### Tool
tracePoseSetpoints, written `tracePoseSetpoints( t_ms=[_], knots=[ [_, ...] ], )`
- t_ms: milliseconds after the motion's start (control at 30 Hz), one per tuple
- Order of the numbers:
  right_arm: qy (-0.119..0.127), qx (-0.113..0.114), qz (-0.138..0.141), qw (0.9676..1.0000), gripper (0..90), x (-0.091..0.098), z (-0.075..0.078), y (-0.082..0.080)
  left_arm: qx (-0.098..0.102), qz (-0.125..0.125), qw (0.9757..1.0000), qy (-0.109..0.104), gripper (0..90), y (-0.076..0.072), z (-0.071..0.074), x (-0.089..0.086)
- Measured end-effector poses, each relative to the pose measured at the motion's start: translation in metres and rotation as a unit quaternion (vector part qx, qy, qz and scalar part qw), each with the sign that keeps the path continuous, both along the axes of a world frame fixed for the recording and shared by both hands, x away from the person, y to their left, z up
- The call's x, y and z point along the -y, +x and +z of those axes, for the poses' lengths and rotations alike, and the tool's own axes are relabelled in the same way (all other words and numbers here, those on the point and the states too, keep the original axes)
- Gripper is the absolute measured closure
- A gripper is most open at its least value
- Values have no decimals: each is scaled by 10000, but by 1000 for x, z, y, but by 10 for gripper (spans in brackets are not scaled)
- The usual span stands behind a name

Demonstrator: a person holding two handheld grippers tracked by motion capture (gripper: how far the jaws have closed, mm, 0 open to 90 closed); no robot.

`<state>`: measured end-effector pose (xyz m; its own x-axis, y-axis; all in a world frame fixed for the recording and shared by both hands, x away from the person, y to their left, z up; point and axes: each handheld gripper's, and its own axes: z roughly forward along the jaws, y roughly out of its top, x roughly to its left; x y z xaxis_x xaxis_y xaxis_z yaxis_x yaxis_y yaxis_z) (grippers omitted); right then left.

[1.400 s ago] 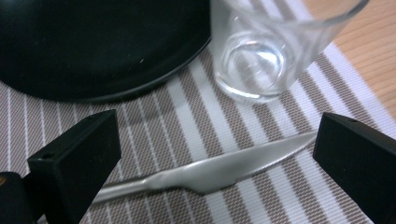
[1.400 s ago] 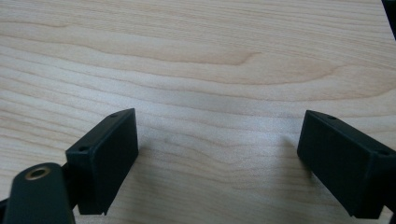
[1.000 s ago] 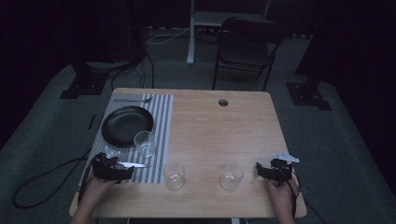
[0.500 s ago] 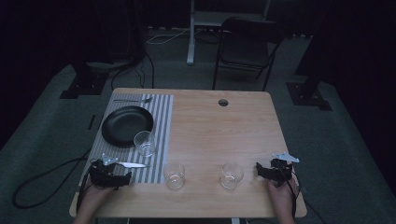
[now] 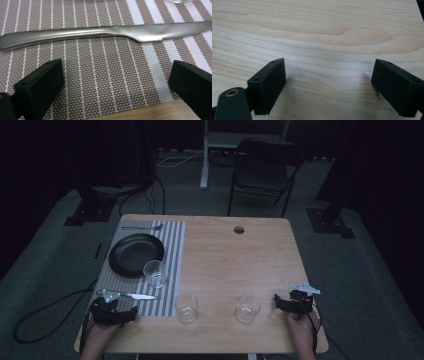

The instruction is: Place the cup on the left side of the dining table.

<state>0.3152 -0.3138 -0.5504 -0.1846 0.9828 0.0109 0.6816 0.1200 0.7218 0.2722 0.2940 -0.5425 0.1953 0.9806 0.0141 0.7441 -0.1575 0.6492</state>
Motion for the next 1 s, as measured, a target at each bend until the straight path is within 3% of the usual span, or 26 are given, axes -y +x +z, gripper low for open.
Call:
tracePoseSetpoints(
  t_ms=[167,1000],
  knots=[
    [0,-1,0,10000,119,0,0,0,235,-20,9997,-56,0,-4,-4,-2],
    [1,0,1,10000,119,0,0,0,248,67,9997,-63,2,-6,-4,-1]
  ],
)
